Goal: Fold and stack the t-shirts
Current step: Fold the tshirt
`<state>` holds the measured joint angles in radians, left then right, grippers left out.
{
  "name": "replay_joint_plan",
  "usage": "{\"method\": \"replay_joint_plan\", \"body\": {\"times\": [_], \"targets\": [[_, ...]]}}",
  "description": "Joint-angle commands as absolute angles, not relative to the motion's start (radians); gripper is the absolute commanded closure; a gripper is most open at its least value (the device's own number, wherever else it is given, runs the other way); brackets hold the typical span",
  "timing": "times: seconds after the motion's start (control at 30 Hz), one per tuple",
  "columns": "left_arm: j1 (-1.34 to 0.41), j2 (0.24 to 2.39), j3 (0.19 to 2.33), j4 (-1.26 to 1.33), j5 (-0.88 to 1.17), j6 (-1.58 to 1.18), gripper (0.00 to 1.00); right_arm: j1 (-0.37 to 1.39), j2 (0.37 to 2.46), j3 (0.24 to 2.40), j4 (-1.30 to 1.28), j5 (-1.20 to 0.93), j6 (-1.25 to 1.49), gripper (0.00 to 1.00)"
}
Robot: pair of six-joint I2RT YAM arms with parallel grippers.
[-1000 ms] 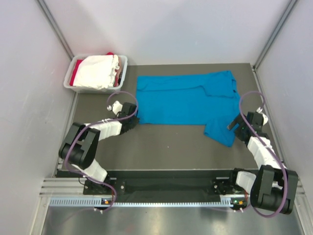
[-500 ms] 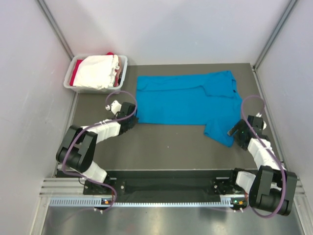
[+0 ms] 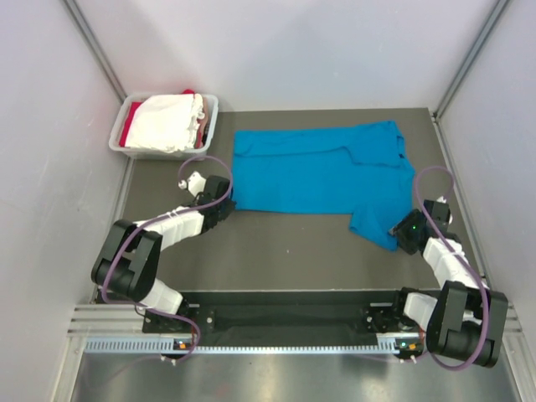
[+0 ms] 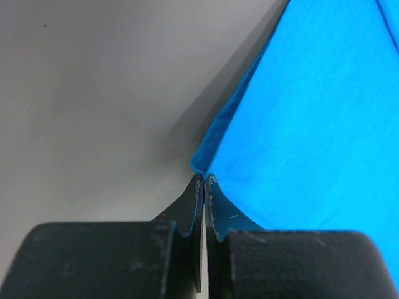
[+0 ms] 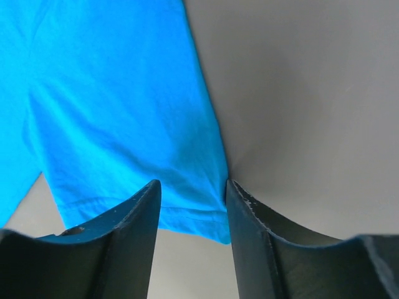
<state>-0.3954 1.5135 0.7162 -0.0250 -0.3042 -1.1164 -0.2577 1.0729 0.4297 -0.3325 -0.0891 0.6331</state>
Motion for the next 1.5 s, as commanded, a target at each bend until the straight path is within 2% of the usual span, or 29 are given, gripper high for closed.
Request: {"method": "replay_joint_plan", "body": {"times": [0.0, 0.1, 0.13, 0.23, 0.4, 0.73, 0.9, 1.03, 1.4, 1.43, 1.47], "targets": [[-0.397, 1.482, 0.709, -0.026, -0.321, -1.109, 1.00, -0.265, 1.080, 0.405, -0.406, -0.098, 0.647, 0.54], [-0.397, 1.479, 0.707, -0.025, -0.322, -1.111, 1.00, -0.264, 1.071, 0.437, -0.492, -0.033, 0.658, 0.53], [-0.397, 1.479, 0.706, -0.023, -0.324, -1.112, 1.00, -0.264, 1.071, 0.446, -0.517, -0.009, 0.660, 0.47], [-0.397, 1.483, 0.706, -0.018, -0.322, -1.112, 1.00, -0.264, 1.068, 0.482, -0.583, 0.028, 0.658, 0.42], [-0.397, 1.488, 0.706, -0.011, -0.318, -1.114, 1.00, -0.264, 1.031, 0.492, -0.624, 0.023, 0.649, 0.39], [-0.397, 1.489, 0.707, -0.017, -0.324, -1.115, 1.00, -0.262, 1.066, 0.442, -0.555, 0.003, 0.653, 0.54], [-0.397, 1.494, 0.707, -0.017, -0.322, -1.115, 1.00, -0.261, 1.094, 0.446, -0.503, -0.025, 0.657, 0.58], [-0.397, 1.490, 0.709, -0.018, -0.322, -1.115, 1.00, -0.259, 1.108, 0.465, -0.521, -0.035, 0.657, 0.67], [-0.397, 1.491, 0.712, -0.023, -0.324, -1.117, 1.00, -0.258, 1.057, 0.446, -0.586, -0.028, 0.663, 0.70], [-0.397, 1.493, 0.712, -0.023, -0.324, -1.117, 1.00, -0.258, 1.060, 0.445, -0.584, -0.032, 0.664, 0.77], [-0.397, 1.493, 0.712, -0.021, -0.324, -1.117, 1.00, -0.258, 1.061, 0.446, -0.577, -0.034, 0.663, 0.81]]}}
